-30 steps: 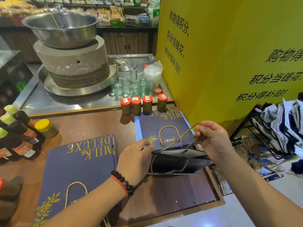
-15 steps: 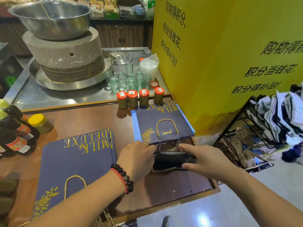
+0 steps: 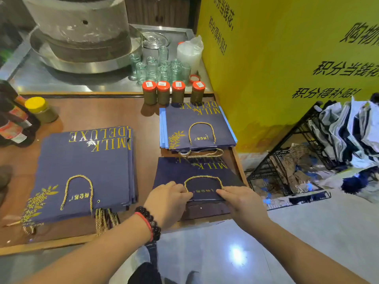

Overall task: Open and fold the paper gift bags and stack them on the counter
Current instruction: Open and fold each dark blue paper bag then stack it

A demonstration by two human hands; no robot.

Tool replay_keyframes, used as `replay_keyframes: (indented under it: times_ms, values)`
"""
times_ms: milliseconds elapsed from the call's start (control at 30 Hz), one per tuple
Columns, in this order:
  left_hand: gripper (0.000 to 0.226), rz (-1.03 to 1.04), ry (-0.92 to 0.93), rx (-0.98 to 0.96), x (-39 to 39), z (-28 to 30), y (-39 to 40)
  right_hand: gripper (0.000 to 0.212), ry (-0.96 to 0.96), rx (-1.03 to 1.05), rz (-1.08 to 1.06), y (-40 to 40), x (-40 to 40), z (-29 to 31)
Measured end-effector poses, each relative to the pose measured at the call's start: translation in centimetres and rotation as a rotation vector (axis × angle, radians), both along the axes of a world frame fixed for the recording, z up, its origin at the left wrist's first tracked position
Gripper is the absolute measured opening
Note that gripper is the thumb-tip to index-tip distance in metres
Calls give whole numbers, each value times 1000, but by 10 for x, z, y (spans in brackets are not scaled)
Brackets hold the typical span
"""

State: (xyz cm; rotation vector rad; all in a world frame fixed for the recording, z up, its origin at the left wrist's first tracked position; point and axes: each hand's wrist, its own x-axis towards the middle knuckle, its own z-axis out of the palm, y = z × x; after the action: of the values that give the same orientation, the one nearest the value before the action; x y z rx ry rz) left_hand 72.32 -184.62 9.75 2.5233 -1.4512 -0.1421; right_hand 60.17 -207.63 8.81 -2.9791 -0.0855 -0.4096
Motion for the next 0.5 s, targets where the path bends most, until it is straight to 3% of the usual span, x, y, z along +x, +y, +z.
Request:
replay_keyframes:
  times_ms: [233,500]
  values:
    - [35,169,34,-59,-63,-102,-15,42,96,-8,5,-16,-40,-108]
    - [61,386,81,130,-108,-169,-30,64,332,-35,-95,-7,-69,-179]
